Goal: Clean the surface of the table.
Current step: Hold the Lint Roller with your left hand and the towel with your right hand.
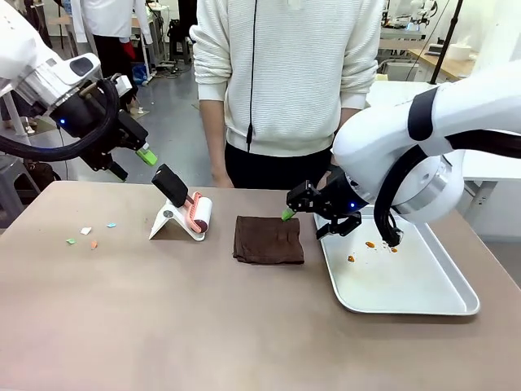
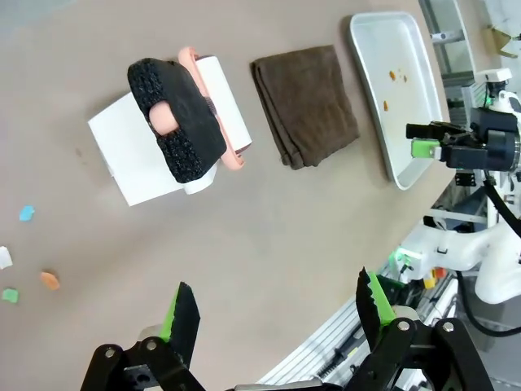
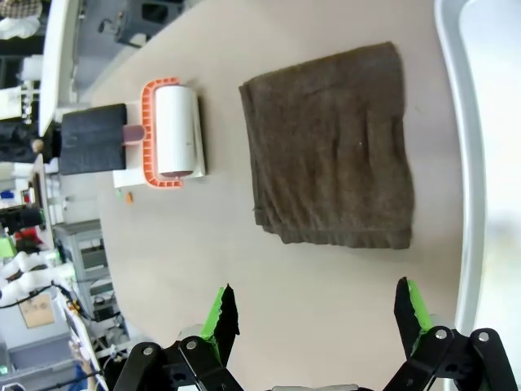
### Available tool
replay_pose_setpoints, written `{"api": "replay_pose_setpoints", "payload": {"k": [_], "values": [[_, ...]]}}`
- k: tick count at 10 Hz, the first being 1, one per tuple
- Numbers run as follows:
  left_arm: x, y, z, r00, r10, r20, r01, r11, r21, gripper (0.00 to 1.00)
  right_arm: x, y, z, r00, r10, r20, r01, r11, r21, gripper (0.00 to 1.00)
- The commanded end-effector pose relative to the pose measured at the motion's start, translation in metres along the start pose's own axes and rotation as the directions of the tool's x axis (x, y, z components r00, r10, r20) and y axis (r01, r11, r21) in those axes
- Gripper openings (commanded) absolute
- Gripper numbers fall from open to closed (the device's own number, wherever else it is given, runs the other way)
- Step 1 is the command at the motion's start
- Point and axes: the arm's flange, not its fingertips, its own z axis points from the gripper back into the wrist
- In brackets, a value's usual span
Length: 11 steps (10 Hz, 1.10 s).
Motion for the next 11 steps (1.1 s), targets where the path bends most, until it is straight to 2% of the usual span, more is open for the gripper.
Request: {"api": "replay_pose_setpoints", "payload": {"k": [1,2,4,5,6,9,11], "values": [[0.000,-0.001,0.001,1.000,-0.002,0.001,0.002,1.000,0.003,1.00,0.000,0.001,0.000,1.000,0.002,-0.001,-0.002,1.000,0.000,1.00],[0.016,0.008,-0.003,0.997,0.074,-0.016,-0.075,0.995,-0.061,1.00,0.015,0.009,-0.009,0.999,-0.038,0.008,0.038,0.998,-0.047,1.00],[0.032,0.032,-0.012,0.977,0.214,-0.002,-0.213,0.971,-0.105,1.00,0.043,0.028,-0.032,0.996,0.026,-0.090,-0.037,0.992,-0.120,1.00],[0.035,0.039,-0.017,0.970,0.244,-0.003,-0.243,0.964,-0.105,1.00,0.056,0.033,-0.040,0.995,0.023,-0.092,-0.039,0.983,-0.177,1.00],[0.039,0.046,-0.021,0.968,0.252,-0.009,-0.251,0.964,-0.088,1.00,0.067,0.038,-0.048,0.993,0.034,-0.110,-0.055,0.979,-0.195,1.00],[0.058,0.058,-0.031,0.959,0.281,0.045,-0.275,0.955,-0.110,1.00,0.080,0.052,-0.081,0.982,0.090,-0.165,-0.138,0.942,-0.308,1.00],[0.069,0.060,-0.041,0.959,0.282,0.010,-0.280,0.956,-0.092,1.00,0.083,0.054,-0.106,0.976,0.104,-0.193,-0.174,0.902,-0.395,1.00]]}}
